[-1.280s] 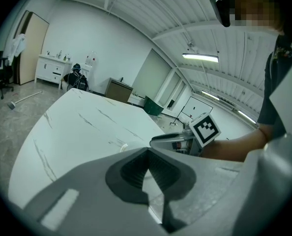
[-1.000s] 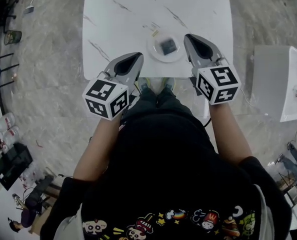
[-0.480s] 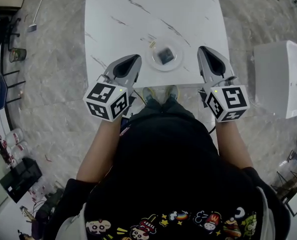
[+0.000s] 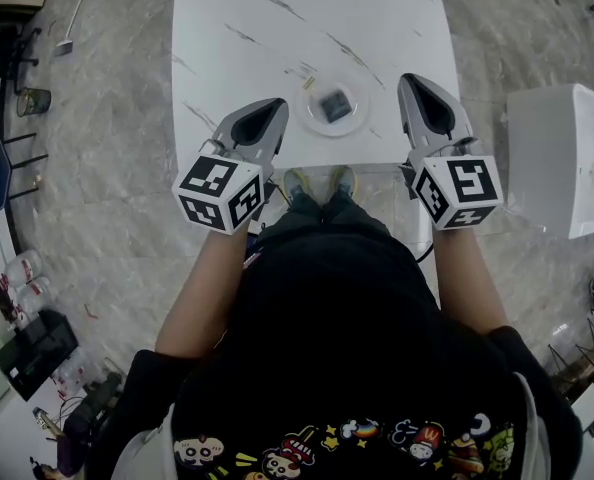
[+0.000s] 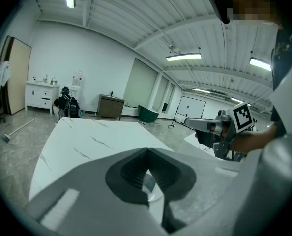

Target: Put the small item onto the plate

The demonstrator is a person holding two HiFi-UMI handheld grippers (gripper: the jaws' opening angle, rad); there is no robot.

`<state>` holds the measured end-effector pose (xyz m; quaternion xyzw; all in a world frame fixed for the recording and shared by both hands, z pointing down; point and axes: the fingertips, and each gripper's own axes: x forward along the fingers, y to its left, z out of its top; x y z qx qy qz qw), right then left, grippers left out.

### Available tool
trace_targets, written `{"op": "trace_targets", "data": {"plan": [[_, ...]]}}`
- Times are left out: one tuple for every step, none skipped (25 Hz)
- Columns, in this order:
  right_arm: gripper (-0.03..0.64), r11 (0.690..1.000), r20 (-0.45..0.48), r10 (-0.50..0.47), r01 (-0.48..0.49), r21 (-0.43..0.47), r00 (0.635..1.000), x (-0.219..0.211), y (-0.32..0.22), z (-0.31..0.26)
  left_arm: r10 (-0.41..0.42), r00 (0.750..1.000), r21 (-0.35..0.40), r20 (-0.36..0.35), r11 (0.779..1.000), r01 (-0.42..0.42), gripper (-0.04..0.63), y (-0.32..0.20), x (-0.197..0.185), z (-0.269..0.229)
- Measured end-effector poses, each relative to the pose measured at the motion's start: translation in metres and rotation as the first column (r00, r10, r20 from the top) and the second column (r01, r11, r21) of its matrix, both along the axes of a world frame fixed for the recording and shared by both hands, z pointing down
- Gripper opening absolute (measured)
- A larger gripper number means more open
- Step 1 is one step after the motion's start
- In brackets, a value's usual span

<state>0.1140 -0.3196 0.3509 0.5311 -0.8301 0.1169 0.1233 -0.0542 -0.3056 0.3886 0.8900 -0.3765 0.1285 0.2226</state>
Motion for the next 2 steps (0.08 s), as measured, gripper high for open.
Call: {"op": "trace_targets", "data": {"plan": [[0.02, 1.0, -0.004, -0.001, 0.001, -0.003, 1.0, -0.0009, 0.0019, 0.0017, -0.006, 1.0, 0.01, 0.004, 1.0, 0.006, 0.0, 0.0011, -0.0013, -0.0006], [0.02, 1.0, -0.008, -0.003, 0.003, -0.006, 1.0, -0.0019, 0.0039, 0.0035, -0.013, 1.0, 0.021, 0.009, 1.0, 0.012, 0.0, 0.0023, -0.0028, -0.0011]]}}
